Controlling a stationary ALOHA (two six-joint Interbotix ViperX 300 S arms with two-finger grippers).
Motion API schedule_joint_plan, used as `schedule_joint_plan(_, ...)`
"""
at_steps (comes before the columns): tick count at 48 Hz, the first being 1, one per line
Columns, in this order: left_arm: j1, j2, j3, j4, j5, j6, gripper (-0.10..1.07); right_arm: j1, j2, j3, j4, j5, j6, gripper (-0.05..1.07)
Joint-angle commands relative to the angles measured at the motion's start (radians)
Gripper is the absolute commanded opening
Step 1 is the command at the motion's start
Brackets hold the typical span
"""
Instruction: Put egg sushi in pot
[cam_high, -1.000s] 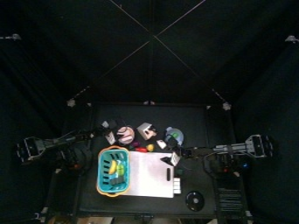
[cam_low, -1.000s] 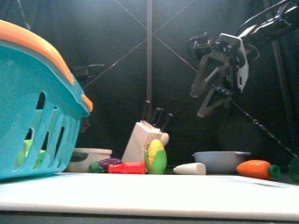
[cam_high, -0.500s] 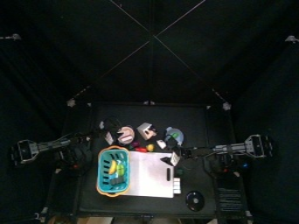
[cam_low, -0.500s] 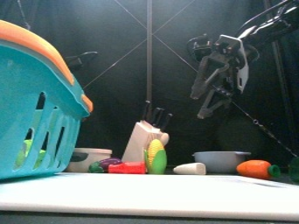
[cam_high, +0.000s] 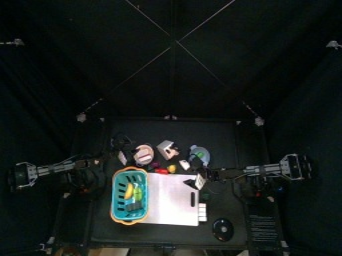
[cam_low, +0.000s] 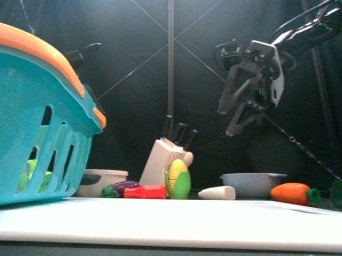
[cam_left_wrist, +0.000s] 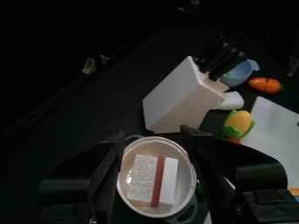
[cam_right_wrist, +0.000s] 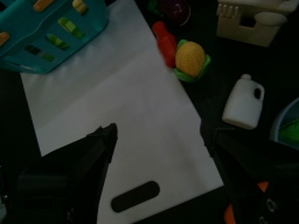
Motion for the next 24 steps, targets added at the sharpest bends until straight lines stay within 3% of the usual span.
schedule_joint_plan(1, -0.043, 0.002, -0.055, 0.028, -0.003, 0.0, 0.89, -0.006, -0.011, -0.025, -0.003, -0.005, 0.002, 1.04)
schedule_joint_plan(6, -0.077, 0.005, -0.078, 0.02, -0.021, -0.017, 0.89, -0.006, -0.011, -0.026, -0.003, -0.005, 0.0, 1.04)
schedule_joint_plan(17, -0.083, 0.006, -0.083, -0.026, -0.077, -0.049, 0.88, -0.008, -0.011, -0.028, -0.003, -0.005, 0.0, 1.04)
schedule_joint_plan(24, -0.112, 0.008, -0.103, 0.002, -0.086, -0.054, 0.88, -0.012, -0.009, -0.029, -0.003, -0.005, -0.003, 1.04)
